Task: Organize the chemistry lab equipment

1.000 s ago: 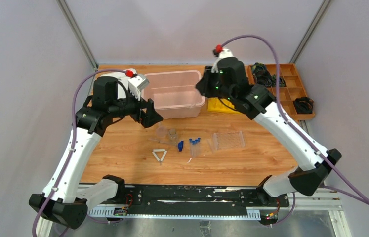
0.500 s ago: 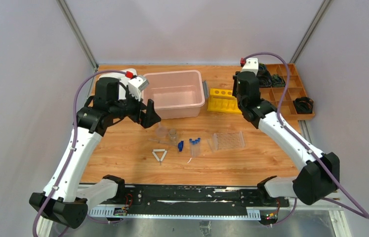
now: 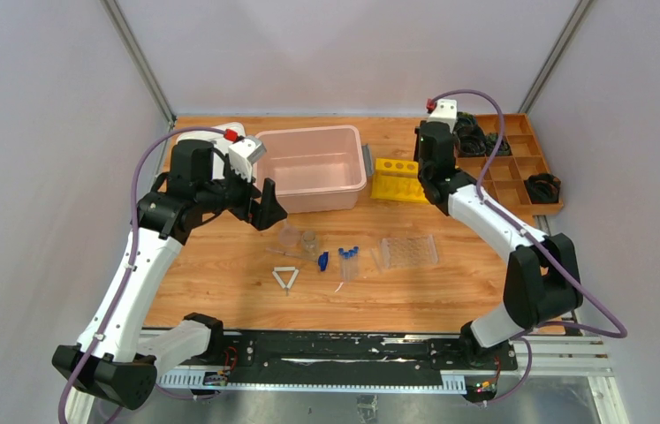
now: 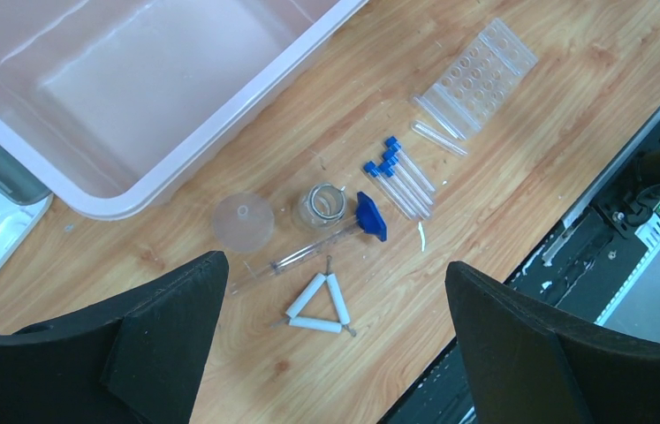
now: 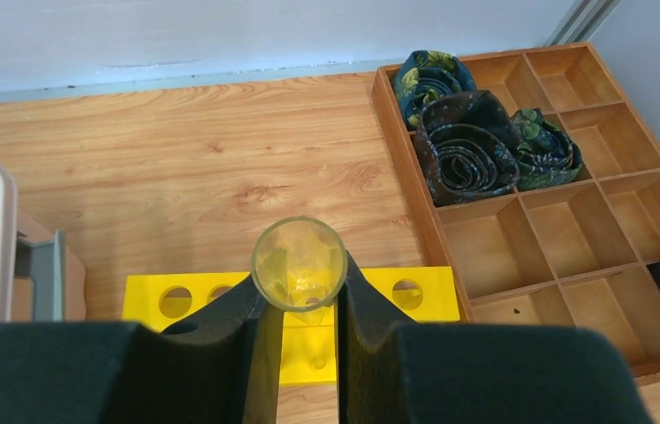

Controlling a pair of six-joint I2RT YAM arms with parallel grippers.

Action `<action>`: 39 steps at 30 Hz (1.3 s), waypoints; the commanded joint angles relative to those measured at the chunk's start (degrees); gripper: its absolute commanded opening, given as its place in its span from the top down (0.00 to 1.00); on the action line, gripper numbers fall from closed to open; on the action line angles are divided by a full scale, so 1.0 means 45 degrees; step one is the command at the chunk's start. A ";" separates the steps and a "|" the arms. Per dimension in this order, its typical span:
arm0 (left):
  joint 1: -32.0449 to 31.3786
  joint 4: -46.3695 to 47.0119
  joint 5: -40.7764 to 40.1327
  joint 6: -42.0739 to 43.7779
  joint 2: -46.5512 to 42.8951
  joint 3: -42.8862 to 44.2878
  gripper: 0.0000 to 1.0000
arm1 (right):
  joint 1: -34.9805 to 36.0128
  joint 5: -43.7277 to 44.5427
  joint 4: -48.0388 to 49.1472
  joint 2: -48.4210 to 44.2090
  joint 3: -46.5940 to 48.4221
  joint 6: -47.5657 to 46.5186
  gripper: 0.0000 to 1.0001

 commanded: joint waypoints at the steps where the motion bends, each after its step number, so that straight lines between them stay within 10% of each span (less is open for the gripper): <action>1: -0.0001 0.0075 -0.0019 -0.0193 -0.0049 0.0129 0.00 | -0.0255 0.0041 0.0890 0.0411 0.0014 0.0308 1.00; 39: -0.0001 0.0075 0.0224 -0.0234 0.0078 0.0363 0.00 | -0.0467 0.0602 0.1354 0.1830 -0.0840 0.1063 0.98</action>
